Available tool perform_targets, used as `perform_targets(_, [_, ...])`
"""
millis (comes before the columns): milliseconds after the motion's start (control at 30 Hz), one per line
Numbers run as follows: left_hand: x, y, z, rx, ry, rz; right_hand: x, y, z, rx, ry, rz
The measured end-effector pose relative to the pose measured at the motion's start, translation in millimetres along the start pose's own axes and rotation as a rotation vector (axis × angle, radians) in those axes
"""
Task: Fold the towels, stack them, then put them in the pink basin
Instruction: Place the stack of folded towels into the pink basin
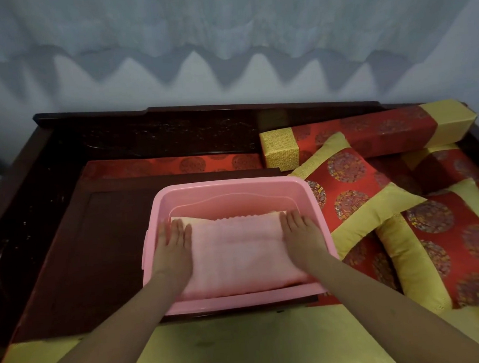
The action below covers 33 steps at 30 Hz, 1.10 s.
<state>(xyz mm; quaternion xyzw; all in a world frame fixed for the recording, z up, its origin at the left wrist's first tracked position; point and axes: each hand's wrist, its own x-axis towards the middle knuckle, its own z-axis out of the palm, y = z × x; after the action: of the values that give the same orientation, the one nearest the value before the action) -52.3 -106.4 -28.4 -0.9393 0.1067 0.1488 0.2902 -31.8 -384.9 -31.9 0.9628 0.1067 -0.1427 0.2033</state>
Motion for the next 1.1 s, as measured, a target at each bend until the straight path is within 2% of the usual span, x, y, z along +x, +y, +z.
perform_targets(67, [-2.1,-1.9,-7.6,0.014,-0.035,0.009,-3.0,0.1,-9.9,0.023,-0.001,-0.008])
perform_targets(133, [-7.5,-11.3,-19.4,-0.106,0.029,0.037,-10.4,7.0,-26.4,0.193,0.054,-0.024])
perform_targets(233, [-15.9,-47.4,-31.8,-0.469,0.399,0.020,-23.3,35.5,-54.5,0.688,0.228,0.000])
perform_targets(300, [-18.5,-79.8,-31.1,-0.800,0.500,-0.071,-28.4,59.0,-66.6,0.941,0.278,0.094])
perform_targets(333, [-19.0,-93.4,-31.1,-0.977,0.438,-0.141,-29.0,70.9,-69.3,1.080,0.265,0.160])
perform_targets(433, [-16.9,-117.2,-28.2,-1.523,0.110,-0.447,-28.0,98.2,-72.4,1.487,0.165,0.368])
perform_targets(500, [-16.4,-124.1,-21.8,-1.825,-0.181,-0.562,-25.2,110.7,-66.9,1.591,0.053,0.482])
perform_targets(533, [-18.0,-126.5,-18.2,-1.901,-0.301,-0.566,-23.9,114.6,-62.4,1.612,-0.016,0.525])
perform_targets(600, [-22.0,-126.5,-13.6,-1.981,-0.410,-0.529,-22.8,115.9,-54.8,1.638,-0.152,0.565])
perform_targets(667, [-22.5,-122.2,-11.4,-1.995,-0.404,-0.454,-22.4,112.1,-50.9,1.699,-0.223,0.570])
perform_targets(800, [-15.5,-105.7,-14.4,-1.872,-0.385,-0.395,-21.9,104.7,-47.6,1.893,-0.244,0.564])
perform_targets(933, [-8.3,-98.6,-10.3,-1.876,-0.355,-0.427,-20.2,107.5,-40.4,1.966,-0.323,0.573])
perform_targets(1100, [-7.8,-99.7,-11.3,-1.931,-0.415,-0.389,-17.0,109.7,-35.4,2.047,-0.393,0.587])
